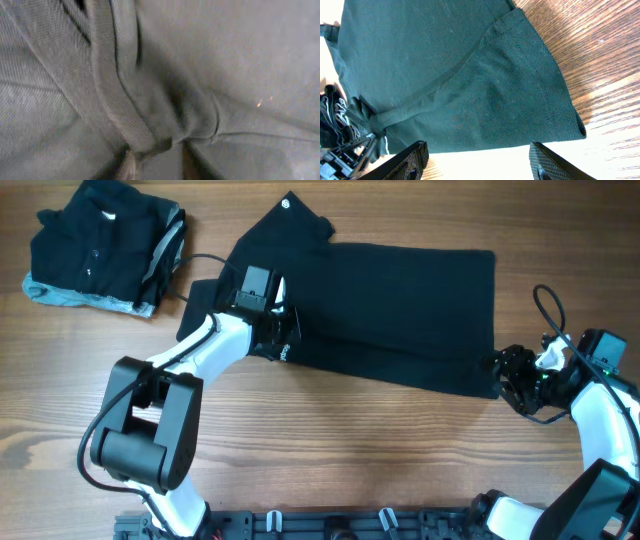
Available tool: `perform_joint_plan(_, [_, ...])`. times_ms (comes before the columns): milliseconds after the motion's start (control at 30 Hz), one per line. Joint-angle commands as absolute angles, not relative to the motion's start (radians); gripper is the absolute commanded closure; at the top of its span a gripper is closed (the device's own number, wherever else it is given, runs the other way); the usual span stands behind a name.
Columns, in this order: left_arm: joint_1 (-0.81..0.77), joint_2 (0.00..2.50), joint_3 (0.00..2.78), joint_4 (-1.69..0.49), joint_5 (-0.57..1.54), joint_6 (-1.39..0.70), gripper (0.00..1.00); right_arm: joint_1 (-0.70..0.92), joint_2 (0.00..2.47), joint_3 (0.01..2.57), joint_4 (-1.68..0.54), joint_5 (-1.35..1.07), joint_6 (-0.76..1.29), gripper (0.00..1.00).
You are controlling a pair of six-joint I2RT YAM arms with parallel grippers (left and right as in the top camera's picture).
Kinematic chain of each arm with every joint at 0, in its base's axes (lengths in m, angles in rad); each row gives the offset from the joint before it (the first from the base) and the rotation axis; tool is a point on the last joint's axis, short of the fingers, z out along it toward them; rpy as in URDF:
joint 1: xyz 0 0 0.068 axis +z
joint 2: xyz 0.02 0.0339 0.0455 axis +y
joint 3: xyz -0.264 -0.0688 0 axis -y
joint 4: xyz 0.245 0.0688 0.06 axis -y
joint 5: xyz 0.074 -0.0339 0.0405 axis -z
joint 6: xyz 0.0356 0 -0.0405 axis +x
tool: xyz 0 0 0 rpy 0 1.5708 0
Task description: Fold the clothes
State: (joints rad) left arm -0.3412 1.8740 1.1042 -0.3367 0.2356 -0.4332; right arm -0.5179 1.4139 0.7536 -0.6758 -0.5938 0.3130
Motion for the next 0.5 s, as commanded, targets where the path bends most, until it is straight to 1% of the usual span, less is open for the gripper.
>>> perform_joint_plan(0, [-0.344,1.890,1.104,-0.263,0.254,-0.427,0.96,-0.514,1.416,0.764,-0.674,-0.596,0.318,0.30])
perform_joint_plan(67, [-0.343,1.890,1.104,-0.145,0.329,-0.451,0.96,-0.514,1.416,0.764,-0.674,-0.596,0.323,0.30])
perform_joint_plan(167, [-0.345,1.890,1.104,-0.030,0.325,-0.480,0.96,-0.514,1.416,0.764,-0.673,-0.596,0.344,0.30])
perform_joint_plan(200, [-0.349,1.891,1.104,0.014,0.324,-0.480,0.87,-0.514,1.416,0.764,-0.673,-0.596,0.344,0.30])
perform_joint_plan(233, [-0.352,1.891,1.104,0.041,0.324,-0.480,0.54,-0.514,1.416,0.764,-0.673,-0.596,0.344,0.30])
perform_joint_plan(267, [-0.352,1.891,1.104,0.043,0.325,-0.480,0.40,-0.514,1.416,0.764,-0.674,-0.596,0.344,0.30])
perform_joint_plan(300, [-0.352,1.891,1.104,0.032,0.325,-0.480,0.32,-0.514,1.416,0.764,-0.674,-0.596,0.343,0.30])
perform_joint_plan(333, [-0.350,1.891,1.104,0.000,0.325,-0.479,0.32,-0.514,1.416,0.764,-0.673,-0.596,0.343,0.30])
perform_joint_plan(367, [-0.346,1.885,1.104,-0.041,0.329,-0.479,0.42,-0.514,1.416,0.764,-0.673,-0.596,0.342,0.30])
perform_joint_plan(400, [-0.340,1.873,1.104,-0.098,0.329,-0.479,0.60,-0.514,1.416,0.764,-0.674,-0.595,0.341,0.30])
perform_joint_plan(433, [-0.332,1.858,1.104,-0.150,0.329,-0.471,0.72,-0.514,1.416,0.764,-0.674,-0.595,0.340,0.30])
perform_joint_plan(467, [-0.316,1.827,1.104,-0.234,0.324,-0.449,0.96,-0.514,1.416,0.764,-0.673,-0.595,0.340,0.30])
